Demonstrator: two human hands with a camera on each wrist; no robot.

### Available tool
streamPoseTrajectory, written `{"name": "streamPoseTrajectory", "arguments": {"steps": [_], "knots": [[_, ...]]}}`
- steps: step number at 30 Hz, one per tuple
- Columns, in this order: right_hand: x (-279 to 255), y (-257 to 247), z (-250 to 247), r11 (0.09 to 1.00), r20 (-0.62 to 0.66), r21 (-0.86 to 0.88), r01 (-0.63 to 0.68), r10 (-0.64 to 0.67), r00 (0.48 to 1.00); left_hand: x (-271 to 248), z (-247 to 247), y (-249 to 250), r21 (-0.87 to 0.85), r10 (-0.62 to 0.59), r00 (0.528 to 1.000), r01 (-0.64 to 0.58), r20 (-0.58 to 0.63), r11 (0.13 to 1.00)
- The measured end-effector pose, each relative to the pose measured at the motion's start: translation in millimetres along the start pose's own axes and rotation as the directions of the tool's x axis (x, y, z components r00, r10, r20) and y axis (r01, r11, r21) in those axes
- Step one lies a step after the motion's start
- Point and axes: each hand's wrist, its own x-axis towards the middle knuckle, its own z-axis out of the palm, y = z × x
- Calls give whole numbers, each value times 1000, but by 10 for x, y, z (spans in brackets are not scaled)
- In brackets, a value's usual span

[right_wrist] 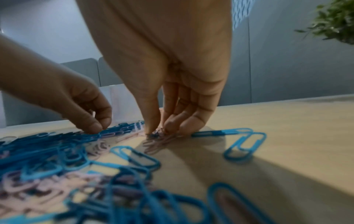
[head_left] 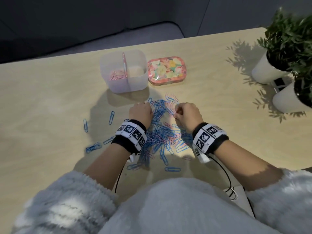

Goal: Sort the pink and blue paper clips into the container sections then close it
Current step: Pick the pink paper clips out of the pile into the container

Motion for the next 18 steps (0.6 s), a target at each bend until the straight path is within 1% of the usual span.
{"name": "streamPoseTrajectory", "arguments": {"steps": [3,5,7,9,11,12,13,15,16,18], "knots": [[-8,21,55,978,97,193,-75,57,994,-55,-46,-72,-127,-8,1000,5,-22,992],[-22,54,64,950,159,294,-102,57,986,-72,-94,-133,-273,-40,998,27,-42,962],[-35,94,26,904,170,405,-135,70,983,-75,-139,-170,-474,-58,998,38,-27,880],[-41,151,-36,832,179,528,-169,86,980,-70,-180,-167,-624,-64,997,81,50,777],[-39,217,-107,734,185,643,-219,129,974,-57,-195,-128,-708,-76,989,146,130,691],[-40,256,-134,684,185,687,-246,164,969,-55,-193,-88,-719,-68,987,153,146,678],[-52,283,-167,638,185,722,-268,196,963,-43,-177,-41,-707,-45,989,134,143,694],[-74,335,-196,568,183,768,-295,246,952,-20,-114,60,-581,38,993,35,113,813],[-79,355,-197,552,182,777,-304,266,947,-9,-78,116,-496,80,992,-19,101,868],[-76,394,-185,537,196,775,-335,300,934,14,-33,233,-356,161,982,-114,104,928]]}}
